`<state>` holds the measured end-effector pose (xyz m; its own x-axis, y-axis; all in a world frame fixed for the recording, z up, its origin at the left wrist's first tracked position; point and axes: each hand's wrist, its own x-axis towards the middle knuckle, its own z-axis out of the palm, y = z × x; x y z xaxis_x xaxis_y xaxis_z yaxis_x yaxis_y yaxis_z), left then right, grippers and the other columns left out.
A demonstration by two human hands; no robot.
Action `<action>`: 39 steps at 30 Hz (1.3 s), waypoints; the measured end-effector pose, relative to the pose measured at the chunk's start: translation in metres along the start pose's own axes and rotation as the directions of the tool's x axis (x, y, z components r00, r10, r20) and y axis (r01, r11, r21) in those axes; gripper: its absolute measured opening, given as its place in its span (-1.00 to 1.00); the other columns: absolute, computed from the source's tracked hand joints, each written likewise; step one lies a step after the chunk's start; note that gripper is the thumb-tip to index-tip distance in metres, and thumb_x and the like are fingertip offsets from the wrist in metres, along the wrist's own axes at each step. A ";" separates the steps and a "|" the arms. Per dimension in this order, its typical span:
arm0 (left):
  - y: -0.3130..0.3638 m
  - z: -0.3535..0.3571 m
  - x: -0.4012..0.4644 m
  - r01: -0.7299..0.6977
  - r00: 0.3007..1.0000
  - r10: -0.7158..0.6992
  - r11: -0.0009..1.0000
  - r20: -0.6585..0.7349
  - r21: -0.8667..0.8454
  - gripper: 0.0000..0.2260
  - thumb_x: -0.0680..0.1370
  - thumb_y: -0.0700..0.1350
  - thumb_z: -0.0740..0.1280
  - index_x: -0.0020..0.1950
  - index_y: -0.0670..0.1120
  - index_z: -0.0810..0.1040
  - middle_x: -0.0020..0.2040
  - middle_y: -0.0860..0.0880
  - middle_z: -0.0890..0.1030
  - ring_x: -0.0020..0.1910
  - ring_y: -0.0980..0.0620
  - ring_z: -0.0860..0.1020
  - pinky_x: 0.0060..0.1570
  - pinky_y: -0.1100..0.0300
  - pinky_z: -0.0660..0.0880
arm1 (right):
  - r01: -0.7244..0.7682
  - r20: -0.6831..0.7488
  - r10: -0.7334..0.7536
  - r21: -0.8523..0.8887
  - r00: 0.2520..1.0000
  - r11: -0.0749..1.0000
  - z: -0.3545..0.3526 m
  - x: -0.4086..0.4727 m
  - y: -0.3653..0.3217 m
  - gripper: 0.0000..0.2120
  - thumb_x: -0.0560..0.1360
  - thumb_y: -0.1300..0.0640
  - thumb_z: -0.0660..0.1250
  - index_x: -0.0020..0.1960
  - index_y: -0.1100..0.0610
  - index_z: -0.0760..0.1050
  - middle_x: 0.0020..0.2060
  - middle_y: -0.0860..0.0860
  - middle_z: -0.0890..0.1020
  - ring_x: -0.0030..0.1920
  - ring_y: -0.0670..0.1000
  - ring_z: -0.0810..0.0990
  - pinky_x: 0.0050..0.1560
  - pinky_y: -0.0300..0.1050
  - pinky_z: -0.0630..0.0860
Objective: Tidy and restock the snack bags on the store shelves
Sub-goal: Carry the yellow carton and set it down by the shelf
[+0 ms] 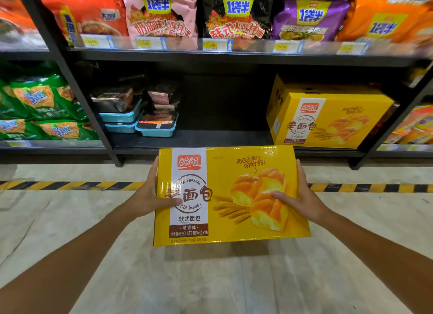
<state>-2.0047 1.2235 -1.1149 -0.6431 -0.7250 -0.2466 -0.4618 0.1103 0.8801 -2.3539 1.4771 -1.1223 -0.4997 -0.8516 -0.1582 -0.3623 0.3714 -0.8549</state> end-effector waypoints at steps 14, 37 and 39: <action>-0.012 0.020 0.006 -0.079 0.981 0.087 0.995 -0.176 0.053 -0.17 0.29 0.15 0.60 0.47 0.21 0.28 0.28 0.13 0.56 0.11 0.12 0.64 0.12 0.00 0.66 | -0.051 -0.201 0.054 0.018 0.978 0.999 0.017 0.024 0.002 0.04 0.42 -0.17 0.50 0.67 -0.12 -0.10 0.52 -0.05 0.36 0.46 0.08 0.41 0.38 0.07 0.38; -0.010 0.005 0.002 -0.033 0.867 0.034 0.999 -0.497 0.011 -0.39 0.34 0.34 0.54 0.29 0.06 0.65 0.11 0.10 0.72 0.11 0.09 0.67 0.13 -0.01 0.64 | 0.010 -0.515 -0.014 -0.010 0.857 1.000 -0.002 0.031 -0.007 -0.26 0.23 -0.34 0.59 0.26 0.07 0.64 0.08 -0.05 0.74 0.08 -0.09 0.69 0.17 0.02 0.64; -0.004 0.008 0.008 0.009 0.827 -0.025 0.999 -0.561 -0.030 -0.37 0.35 0.43 0.47 0.26 0.07 0.66 0.16 0.10 0.71 0.18 0.07 0.64 0.19 -0.09 0.61 | -0.016 -0.579 0.048 0.061 0.814 0.998 0.001 0.042 -0.011 -0.32 0.26 -0.39 0.53 0.19 0.04 0.68 0.03 -0.08 0.75 0.05 -0.09 0.71 0.17 0.11 0.65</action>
<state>-2.0131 1.2227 -1.1238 -0.1777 -0.9841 0.0022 -0.4487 0.0830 0.8898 -2.3701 1.4369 -1.1199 -0.8798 -0.4610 0.1161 -0.3059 0.3619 -0.8806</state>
